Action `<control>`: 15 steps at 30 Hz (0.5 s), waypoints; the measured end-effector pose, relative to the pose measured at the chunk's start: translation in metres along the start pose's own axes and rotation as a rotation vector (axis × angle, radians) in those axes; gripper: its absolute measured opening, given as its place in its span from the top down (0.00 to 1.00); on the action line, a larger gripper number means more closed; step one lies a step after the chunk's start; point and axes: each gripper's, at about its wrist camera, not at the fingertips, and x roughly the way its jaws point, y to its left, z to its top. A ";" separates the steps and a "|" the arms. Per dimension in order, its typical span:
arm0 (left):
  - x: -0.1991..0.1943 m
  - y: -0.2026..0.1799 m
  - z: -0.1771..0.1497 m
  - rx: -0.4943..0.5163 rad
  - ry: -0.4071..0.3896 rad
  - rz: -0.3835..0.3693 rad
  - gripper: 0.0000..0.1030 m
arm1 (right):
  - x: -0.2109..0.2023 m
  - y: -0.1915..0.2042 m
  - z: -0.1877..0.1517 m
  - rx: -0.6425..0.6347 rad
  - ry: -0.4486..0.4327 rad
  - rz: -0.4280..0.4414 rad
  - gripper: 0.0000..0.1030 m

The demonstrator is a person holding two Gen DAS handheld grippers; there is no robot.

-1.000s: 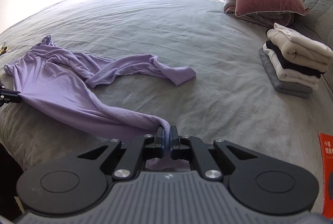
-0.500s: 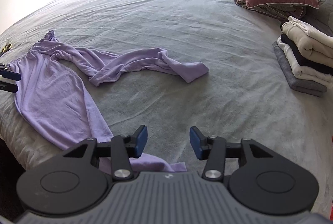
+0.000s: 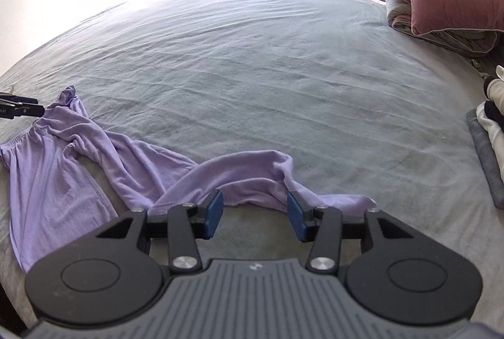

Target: Fold clothes

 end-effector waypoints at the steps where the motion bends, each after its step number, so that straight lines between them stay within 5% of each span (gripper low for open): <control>1: 0.005 0.007 0.004 -0.019 -0.001 0.004 0.28 | 0.006 0.004 0.004 -0.010 0.000 0.011 0.52; 9: 0.030 0.071 0.016 -0.231 -0.055 -0.039 0.31 | 0.053 0.035 0.029 -0.099 0.017 0.094 0.57; 15: 0.051 0.093 0.010 -0.374 -0.009 -0.132 0.40 | 0.080 0.048 0.032 -0.136 0.069 0.116 0.66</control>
